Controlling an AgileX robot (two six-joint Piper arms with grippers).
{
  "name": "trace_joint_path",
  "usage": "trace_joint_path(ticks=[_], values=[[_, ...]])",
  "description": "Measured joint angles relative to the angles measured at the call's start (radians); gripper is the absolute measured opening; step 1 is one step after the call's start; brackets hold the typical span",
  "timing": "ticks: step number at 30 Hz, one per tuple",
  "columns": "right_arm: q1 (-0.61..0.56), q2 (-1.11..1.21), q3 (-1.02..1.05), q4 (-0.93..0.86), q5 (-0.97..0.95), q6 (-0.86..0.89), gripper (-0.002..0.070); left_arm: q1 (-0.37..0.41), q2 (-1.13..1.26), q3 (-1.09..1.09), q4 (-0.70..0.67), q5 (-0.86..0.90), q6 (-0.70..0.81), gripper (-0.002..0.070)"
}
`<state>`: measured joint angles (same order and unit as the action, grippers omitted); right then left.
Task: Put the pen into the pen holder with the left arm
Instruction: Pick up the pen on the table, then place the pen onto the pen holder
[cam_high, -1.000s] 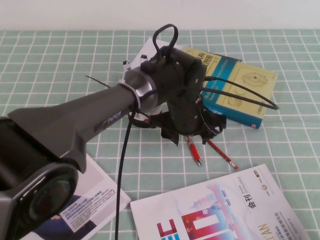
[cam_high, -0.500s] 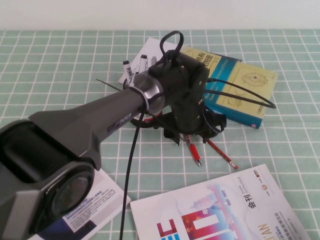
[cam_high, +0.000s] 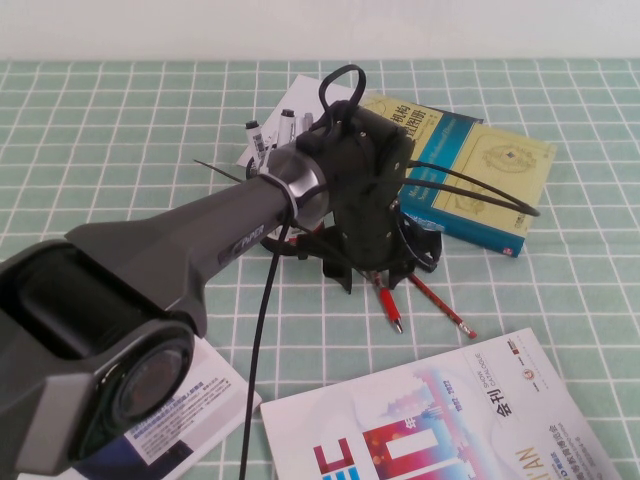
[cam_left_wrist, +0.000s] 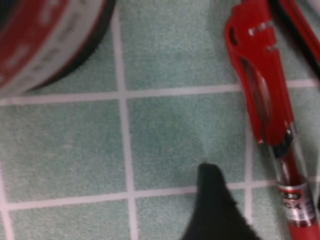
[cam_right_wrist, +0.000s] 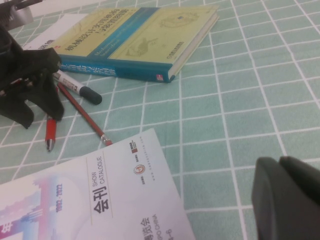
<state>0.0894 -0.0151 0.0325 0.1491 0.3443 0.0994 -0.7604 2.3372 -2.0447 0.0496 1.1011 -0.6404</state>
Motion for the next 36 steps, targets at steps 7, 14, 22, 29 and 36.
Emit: trace_joint_path(ticks=[7, 14, 22, 29, 36], values=[[0.0, 0.0, 0.0, 0.0, 0.0, 0.0, -0.002, 0.005, 0.002, 0.0, 0.007, 0.011, 0.042, 0.0153], [0.0, 0.0, 0.0, 0.0, 0.0, 0.0, -0.002, 0.005, 0.004, -0.002, 0.005, 0.021, 0.111, 0.0069], [0.0, 0.0, 0.0, 0.0, 0.0, 0.0, -0.002, -0.004, -0.048, 0.0, -0.008, 0.077, 0.213, 0.0069], [0.0, 0.0, 0.0, 0.0, 0.0, 0.0, -0.002, -0.067, -0.256, 0.137, 0.039, -0.117, 0.331, 0.0069], [0.0, 0.0, 0.0, 0.0, 0.0, 0.0, -0.002, -0.061, -0.509, 0.535, 0.038, -0.608, 0.367, 0.0069]])
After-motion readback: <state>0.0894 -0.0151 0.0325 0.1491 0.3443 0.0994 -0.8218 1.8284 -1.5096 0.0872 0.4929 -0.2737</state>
